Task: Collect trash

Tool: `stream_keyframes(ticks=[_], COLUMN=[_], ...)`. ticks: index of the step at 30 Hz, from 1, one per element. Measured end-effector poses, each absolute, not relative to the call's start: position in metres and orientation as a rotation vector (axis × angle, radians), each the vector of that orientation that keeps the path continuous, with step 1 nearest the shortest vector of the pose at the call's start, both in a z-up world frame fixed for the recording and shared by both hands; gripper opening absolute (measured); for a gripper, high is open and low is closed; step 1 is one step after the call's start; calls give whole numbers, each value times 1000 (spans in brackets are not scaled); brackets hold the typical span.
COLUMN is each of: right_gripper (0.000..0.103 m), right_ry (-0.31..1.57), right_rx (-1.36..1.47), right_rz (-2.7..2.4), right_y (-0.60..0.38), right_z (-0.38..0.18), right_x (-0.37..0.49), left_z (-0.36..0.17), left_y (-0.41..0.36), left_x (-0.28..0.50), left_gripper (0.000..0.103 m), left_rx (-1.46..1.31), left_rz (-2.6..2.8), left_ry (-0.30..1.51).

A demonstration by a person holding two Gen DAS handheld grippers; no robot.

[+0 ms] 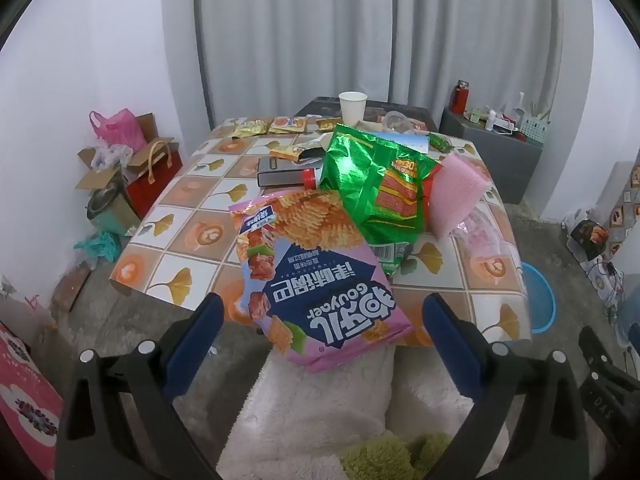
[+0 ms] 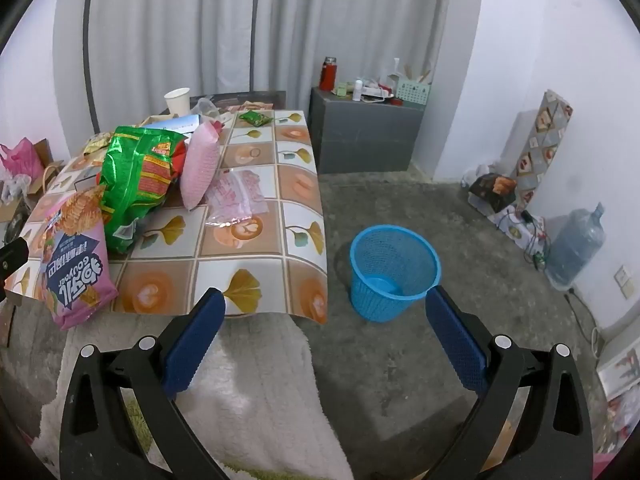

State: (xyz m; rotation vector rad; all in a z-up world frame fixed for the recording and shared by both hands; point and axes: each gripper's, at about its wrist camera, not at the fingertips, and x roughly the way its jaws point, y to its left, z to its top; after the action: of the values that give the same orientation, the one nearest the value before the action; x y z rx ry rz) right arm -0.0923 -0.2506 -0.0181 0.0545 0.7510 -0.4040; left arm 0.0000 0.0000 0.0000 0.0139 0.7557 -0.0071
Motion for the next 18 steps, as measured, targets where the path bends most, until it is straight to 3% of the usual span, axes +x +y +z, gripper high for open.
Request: stream_keyframes(ticks=[18], right_gripper=[96], right_ry=[750], right_rx=[60], right_rz=[-399], right_y=[-247], right_z=[-14], right_x=[-92], left_z=[-4], left_y=[3], left_x=[2], left_gripper=[97], left_rx=[14], left_rz=[6], left_ry=[772])
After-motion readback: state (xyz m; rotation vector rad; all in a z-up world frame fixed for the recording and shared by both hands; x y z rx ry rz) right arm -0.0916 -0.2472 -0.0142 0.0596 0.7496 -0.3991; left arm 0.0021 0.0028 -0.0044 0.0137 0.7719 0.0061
